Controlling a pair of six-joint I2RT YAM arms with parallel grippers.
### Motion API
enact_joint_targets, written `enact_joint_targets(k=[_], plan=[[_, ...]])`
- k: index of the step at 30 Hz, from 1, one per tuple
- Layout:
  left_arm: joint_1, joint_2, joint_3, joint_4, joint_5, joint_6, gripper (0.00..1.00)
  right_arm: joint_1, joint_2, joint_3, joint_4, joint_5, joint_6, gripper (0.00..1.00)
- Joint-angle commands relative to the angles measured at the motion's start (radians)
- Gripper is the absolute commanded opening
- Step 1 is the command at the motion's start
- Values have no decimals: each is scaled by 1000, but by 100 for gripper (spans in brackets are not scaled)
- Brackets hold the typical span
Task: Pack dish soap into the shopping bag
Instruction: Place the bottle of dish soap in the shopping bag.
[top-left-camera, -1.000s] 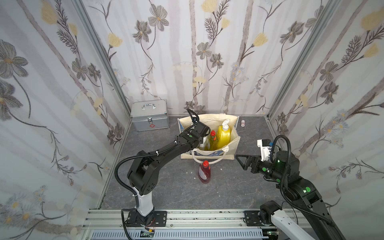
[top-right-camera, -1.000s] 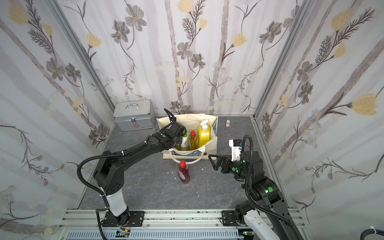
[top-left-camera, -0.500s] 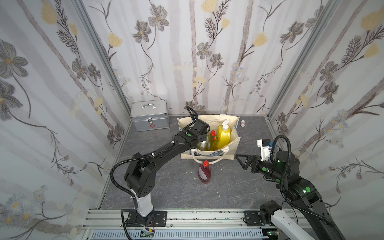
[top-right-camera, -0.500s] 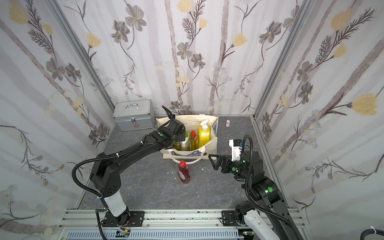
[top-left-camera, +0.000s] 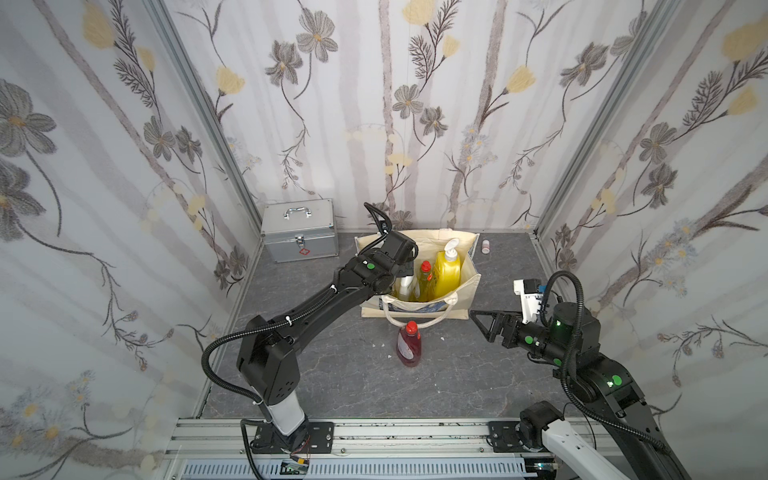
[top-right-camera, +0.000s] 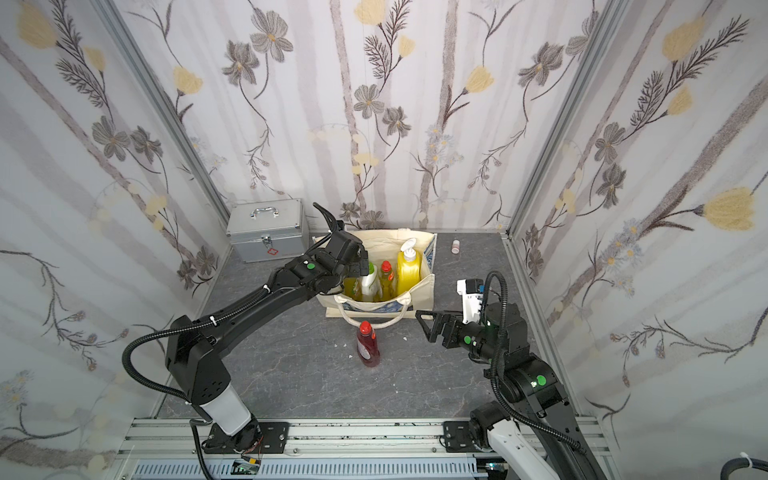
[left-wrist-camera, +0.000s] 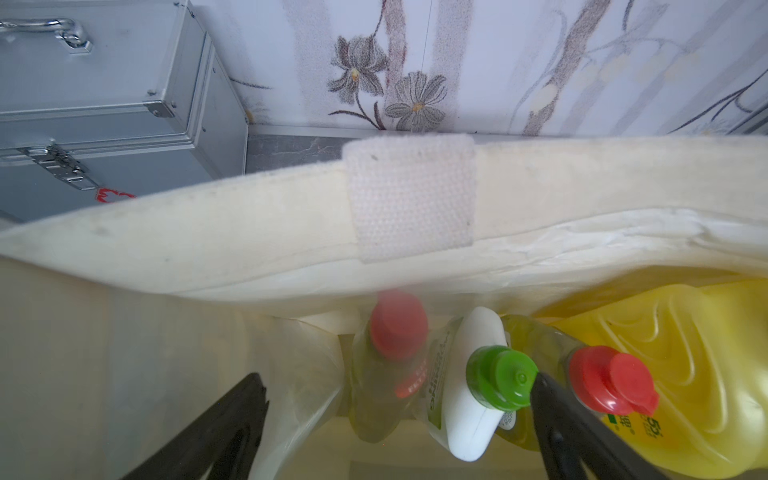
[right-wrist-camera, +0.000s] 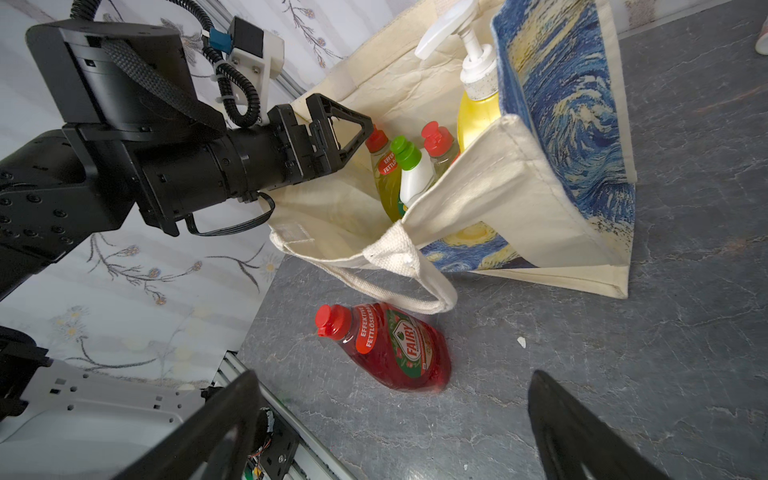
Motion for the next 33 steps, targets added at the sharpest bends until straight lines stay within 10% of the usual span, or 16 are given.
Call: enact_joint_targets(k=[1, 33], plan=[[1, -27, 14, -14, 4, -27, 100, 5, 3, 0, 67, -76, -22, 100], [141, -244, 188, -376, 149, -136, 100, 288, 298, 37, 109, -33, -115, 98]])
